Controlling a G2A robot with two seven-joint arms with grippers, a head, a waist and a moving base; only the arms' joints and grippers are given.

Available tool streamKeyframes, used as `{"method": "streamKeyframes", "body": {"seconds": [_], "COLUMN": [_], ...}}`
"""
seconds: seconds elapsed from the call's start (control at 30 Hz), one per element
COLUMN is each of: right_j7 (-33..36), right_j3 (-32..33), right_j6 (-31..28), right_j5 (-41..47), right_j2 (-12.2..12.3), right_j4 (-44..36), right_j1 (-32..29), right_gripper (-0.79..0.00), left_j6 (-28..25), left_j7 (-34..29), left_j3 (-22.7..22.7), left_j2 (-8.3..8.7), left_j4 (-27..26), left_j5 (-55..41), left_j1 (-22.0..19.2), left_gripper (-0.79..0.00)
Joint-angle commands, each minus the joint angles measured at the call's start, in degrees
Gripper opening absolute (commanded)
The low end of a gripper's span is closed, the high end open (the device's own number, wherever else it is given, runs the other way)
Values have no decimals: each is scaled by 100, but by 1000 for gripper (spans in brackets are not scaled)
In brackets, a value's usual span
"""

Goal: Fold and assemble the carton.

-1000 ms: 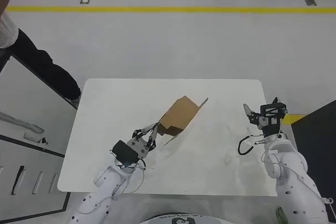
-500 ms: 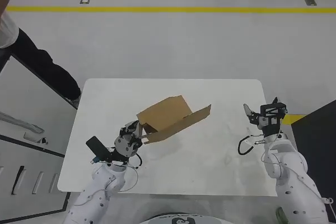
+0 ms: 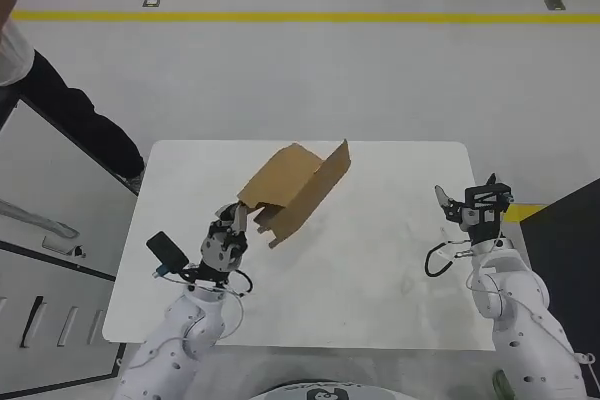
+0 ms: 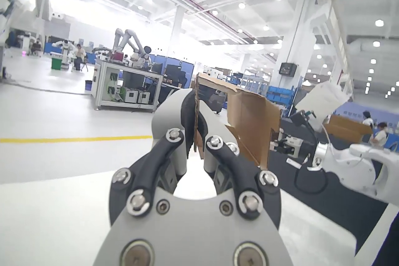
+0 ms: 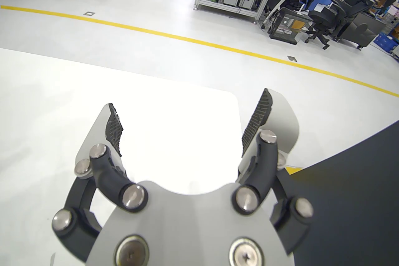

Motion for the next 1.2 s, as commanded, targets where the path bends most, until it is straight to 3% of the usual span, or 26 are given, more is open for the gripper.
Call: {"method": "streamKeyframes", "body": {"seconds": [0.0,0.2,0.37,0.57,0.77,0.9,1.17], "right_j7": [0,0,0,0,0,0,0], "right_j3": [0,0,0,0,0,0,0], "right_j6": [0,0,0,0,0,0,0], "right_j5": [0,0,0,0,0,0,0], "right_j2": [0,0,0,0,0,0,0], "right_j4": [0,0,0,0,0,0,0], "right_j1": [0,0,0,0,0,0,0], "right_gripper": [0,0,0,0,0,0,0], "left_j6": [-79,-360,-465,-670,-1383,-1217,-1217], "left_j7": [-262,-788,-863,-700,-51,255,255], "left_j3": [-1,-61,-123,-154,-240,-257,-257], "left_j2": [-7,-19,-21,-21,23,31,31], "left_j4": [-110,-385,-402,-485,-658,-690,-690], "left_j5": [-478,-1598,-1589,-1129,23,755,755], "left_j1": [69,209,235,228,244,298,298], "left_gripper": [-785,-785,-785,-785,-785,-785,-785]}}
